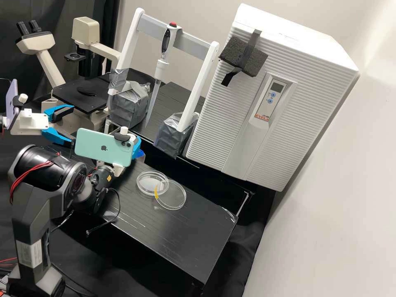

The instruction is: Close the bottle

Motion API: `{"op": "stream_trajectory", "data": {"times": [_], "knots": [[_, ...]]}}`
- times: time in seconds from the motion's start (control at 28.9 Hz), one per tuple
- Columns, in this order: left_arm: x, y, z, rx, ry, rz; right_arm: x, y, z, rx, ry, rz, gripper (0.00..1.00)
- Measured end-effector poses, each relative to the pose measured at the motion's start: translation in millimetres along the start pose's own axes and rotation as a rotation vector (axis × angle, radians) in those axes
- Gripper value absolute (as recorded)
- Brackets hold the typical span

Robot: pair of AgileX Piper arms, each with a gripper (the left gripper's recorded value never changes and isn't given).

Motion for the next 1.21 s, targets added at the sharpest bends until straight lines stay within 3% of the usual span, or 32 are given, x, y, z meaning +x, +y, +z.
{"op": "stream_trajectory", "data": {"times": [0.59,1.21], "knots": [[0.0,0.0,0.0,0.000,0.000,0.000,5.0,2.7,-2.8,-0.004,0.002,0.001,0.00],[0.3,0.4,-0.1,0.001,0.000,0.002,-2.8,2.5,-2.2,-0.004,-0.002,-0.002,0.00]]}}
